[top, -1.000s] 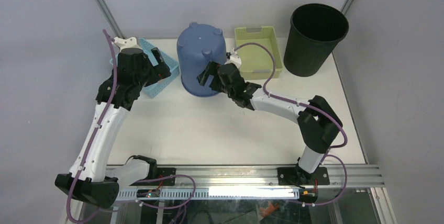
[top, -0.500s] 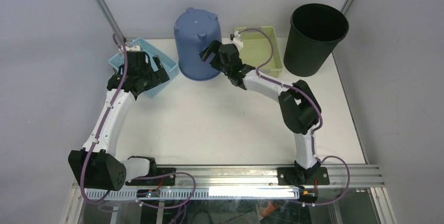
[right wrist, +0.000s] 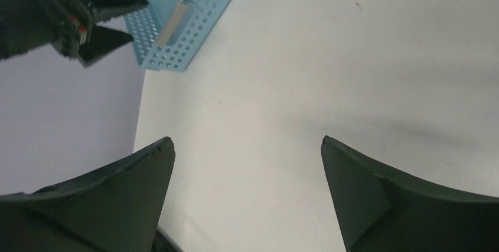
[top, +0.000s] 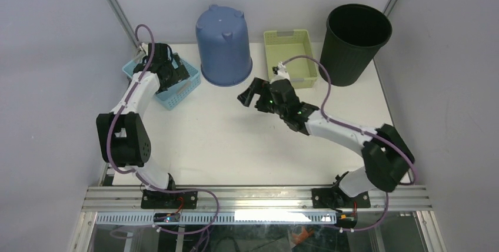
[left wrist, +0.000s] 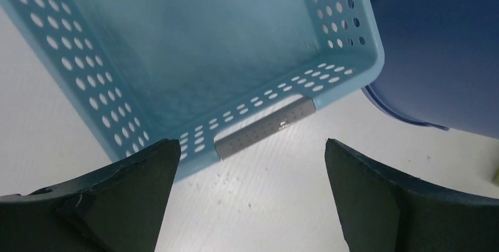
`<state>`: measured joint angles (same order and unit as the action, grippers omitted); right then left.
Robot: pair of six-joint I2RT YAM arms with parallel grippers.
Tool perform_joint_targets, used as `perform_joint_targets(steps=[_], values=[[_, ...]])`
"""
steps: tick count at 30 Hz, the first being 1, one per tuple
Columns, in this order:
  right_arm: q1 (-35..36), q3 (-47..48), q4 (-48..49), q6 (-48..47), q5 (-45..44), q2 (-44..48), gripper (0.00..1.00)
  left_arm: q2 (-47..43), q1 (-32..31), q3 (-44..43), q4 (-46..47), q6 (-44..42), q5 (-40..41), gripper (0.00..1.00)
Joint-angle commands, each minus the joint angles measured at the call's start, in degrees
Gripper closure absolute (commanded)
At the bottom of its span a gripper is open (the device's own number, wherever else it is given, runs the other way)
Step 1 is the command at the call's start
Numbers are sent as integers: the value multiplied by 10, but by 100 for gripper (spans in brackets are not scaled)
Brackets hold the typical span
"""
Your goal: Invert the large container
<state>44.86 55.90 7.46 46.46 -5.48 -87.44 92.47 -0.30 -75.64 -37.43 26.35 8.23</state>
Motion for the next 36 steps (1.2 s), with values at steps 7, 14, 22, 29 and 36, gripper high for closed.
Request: perform_joint_targets(steps=[7, 14, 22, 29, 36], values=[[-6, -159, -151, -32, -90, 270, 1, 85, 2, -28, 46, -50, -31, 2], [-7, -167, -218, -49, -175, 362, 1, -58, -5, 122, -10, -31, -95, 2], [-16, -141, -249, -79, -200, 364, 1, -216, -53, 174, -143, -28, -164, 3], [-16, -139, -232, -88, -199, 362, 0, -164, -62, 41, -84, 34, -56, 1], [-16, -129, -276, -68, -192, 378, 1, -54, -89, 33, 51, 185, 30, 1]])
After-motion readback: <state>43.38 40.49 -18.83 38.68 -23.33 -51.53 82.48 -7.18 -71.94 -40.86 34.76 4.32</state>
